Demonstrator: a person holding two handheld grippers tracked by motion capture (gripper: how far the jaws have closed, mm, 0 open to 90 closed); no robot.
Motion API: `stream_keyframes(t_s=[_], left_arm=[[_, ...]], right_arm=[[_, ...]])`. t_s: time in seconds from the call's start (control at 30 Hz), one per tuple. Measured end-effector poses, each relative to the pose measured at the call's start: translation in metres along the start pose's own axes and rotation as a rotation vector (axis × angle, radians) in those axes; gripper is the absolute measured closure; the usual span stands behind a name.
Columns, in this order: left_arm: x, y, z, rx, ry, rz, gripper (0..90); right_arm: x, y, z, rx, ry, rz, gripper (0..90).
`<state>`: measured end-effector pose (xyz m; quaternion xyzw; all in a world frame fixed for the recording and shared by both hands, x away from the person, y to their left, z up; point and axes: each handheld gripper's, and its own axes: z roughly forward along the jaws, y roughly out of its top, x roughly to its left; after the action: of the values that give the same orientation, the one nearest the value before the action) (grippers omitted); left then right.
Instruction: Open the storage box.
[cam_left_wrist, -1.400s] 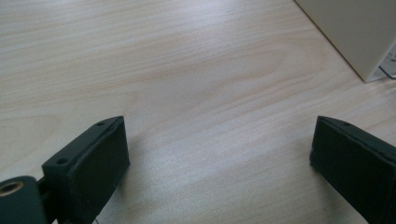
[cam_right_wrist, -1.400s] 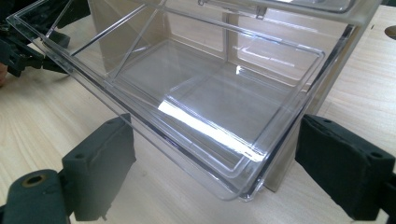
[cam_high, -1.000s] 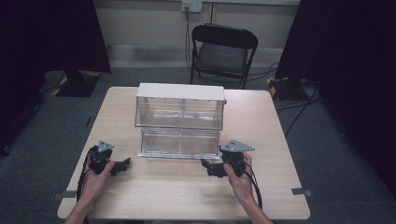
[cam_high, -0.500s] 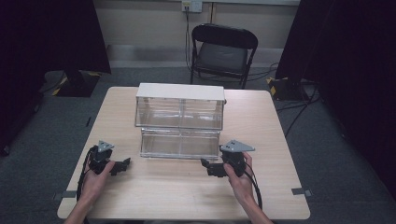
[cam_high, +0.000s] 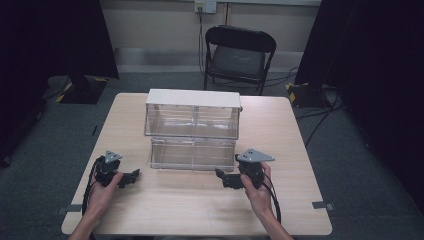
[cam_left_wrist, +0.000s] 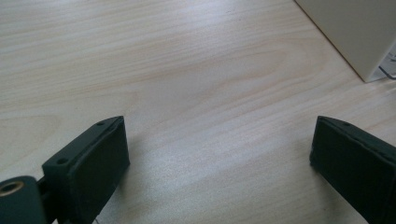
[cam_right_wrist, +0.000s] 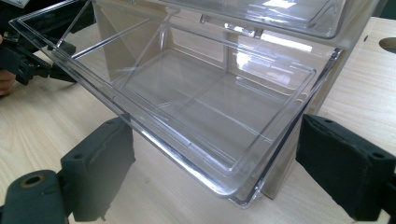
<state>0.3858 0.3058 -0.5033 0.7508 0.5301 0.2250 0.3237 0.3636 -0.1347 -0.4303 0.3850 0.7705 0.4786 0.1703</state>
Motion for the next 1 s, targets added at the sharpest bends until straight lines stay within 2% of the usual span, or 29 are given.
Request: stream_keyframes(t_s=[0.83,1.0], left_arm=[[0.0000,0.0000,0.0000,0.000,0.000,0.000,4.0],[0.0000,0.0000,0.0000,0.000,0.000,0.000,4.1]], right_arm=[[-0.0004,0.0054,-0.0037,-0.021,0.008,0.004,11.0],[-0.0017,0.0066,-0.0037,-0.027,-0.010,0.009,11.5]])
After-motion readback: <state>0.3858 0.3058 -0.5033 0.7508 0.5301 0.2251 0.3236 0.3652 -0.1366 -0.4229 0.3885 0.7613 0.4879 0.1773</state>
